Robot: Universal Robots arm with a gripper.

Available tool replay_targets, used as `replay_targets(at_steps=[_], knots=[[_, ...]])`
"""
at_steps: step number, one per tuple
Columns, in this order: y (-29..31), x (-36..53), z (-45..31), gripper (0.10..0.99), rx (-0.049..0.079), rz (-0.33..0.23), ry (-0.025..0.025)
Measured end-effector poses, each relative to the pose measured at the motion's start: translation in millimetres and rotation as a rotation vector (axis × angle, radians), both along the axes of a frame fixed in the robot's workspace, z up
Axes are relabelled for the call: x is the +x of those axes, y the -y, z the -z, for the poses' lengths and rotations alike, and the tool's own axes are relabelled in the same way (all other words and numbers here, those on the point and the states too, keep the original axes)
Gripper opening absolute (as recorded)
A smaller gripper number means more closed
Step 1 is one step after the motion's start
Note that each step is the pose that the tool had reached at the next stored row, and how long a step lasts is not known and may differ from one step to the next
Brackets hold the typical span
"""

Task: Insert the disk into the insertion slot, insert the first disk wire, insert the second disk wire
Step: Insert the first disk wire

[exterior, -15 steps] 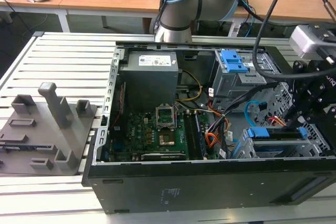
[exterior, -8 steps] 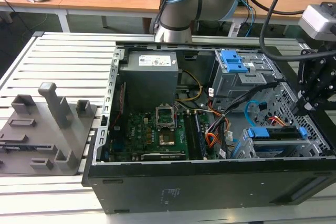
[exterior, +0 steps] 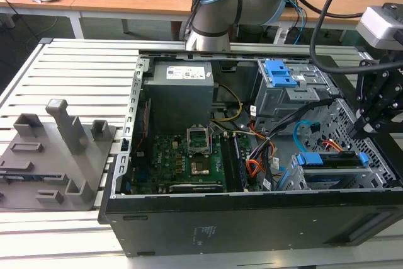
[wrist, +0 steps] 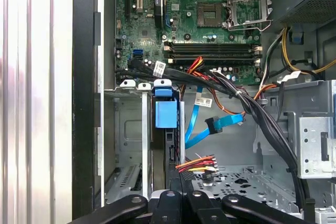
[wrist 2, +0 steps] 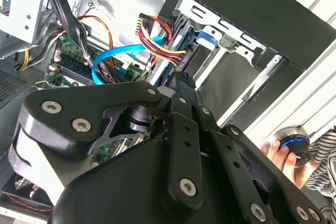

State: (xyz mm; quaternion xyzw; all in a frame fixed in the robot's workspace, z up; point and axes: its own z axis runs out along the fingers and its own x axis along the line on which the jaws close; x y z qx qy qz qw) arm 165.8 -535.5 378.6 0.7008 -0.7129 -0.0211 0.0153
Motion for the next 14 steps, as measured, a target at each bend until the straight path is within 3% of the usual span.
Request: replay_targets(at_steps=[7, 14], knots=[[0.9, -15.2, 7.7, 0.106, 0.0, -0.001, 0.0], [0.8, -15.4, 7.9, 0.106, 0.0, -0.001, 0.0]])
